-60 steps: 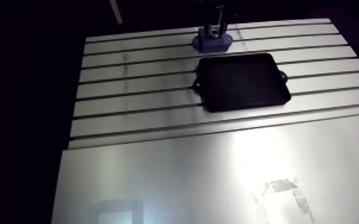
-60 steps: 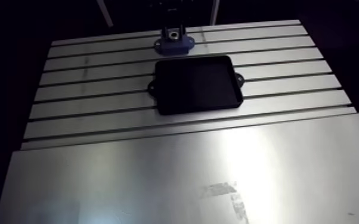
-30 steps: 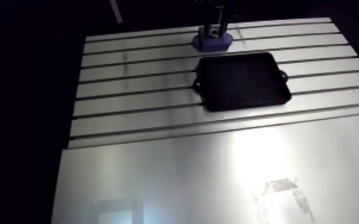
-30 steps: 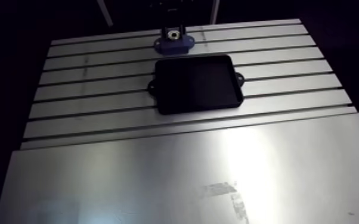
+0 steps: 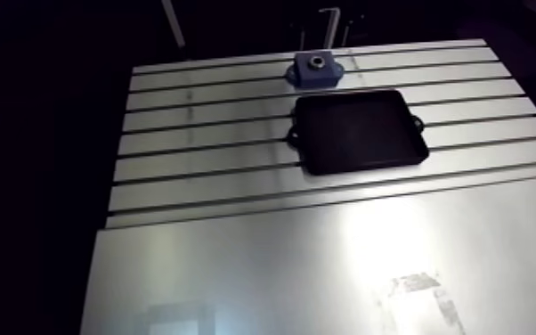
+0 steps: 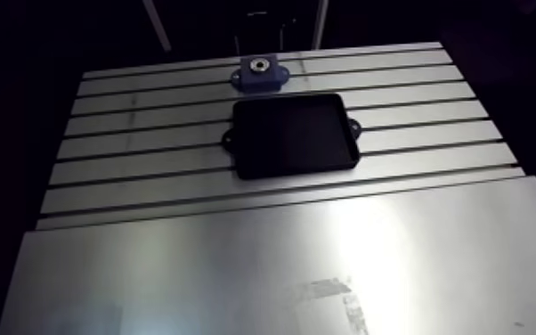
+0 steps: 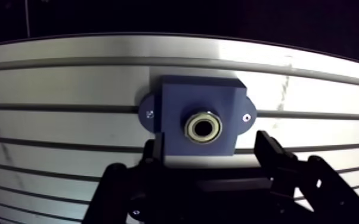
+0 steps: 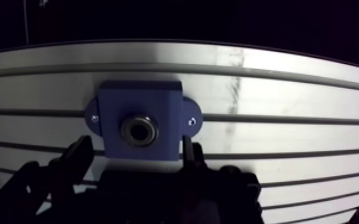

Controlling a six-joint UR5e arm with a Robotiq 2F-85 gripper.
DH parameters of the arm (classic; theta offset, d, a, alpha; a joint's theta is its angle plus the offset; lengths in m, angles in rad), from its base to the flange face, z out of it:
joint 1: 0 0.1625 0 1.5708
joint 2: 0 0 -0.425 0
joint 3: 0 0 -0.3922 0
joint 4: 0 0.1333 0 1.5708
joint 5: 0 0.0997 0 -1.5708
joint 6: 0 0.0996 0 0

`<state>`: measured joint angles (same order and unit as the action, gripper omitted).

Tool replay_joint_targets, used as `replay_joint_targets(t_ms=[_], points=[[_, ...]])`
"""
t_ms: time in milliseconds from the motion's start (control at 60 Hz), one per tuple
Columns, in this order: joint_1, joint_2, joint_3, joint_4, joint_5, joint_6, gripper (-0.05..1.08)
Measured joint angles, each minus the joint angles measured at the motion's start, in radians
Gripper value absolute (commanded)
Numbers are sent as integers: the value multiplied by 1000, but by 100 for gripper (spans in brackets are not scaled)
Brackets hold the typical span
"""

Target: Pick up the bearing and press it into the housing until flush.

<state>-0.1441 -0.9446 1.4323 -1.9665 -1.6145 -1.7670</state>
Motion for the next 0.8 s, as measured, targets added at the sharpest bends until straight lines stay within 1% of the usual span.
replay_joint_targets(t_ms=[67, 83, 100, 117, 133, 150, 167, 183, 200, 217, 233, 250, 267, 367, 800], points=[[0, -14, -3, 4, 1, 0, 0], [0, -17, -3, 6, 1, 0, 2], [0, -20, -4, 8, 1, 0, 11], [0, -23, -4, 11, 1, 1, 11], [0, -26, -5, 13, 1, 1, 31], [0, -29, -6, 16, 1, 1, 31], [0, -32, -7, 20, 0, 1, 63], [0, -34, -8, 23, 0, 2, 63], [0, -36, -9, 27, 0, 2, 86], [0, -38, -10, 30, 0, 3, 86], [0, -40, -11, 34, -1, 5, 96], [0, -42, -12, 37, -1, 6, 96], [-1, -43, -13, 41, -1, 9, 103], [-3, -49, -17, 55, -2, 22, 108], [-6, -44, -15, 67, 6, 36, 108]])
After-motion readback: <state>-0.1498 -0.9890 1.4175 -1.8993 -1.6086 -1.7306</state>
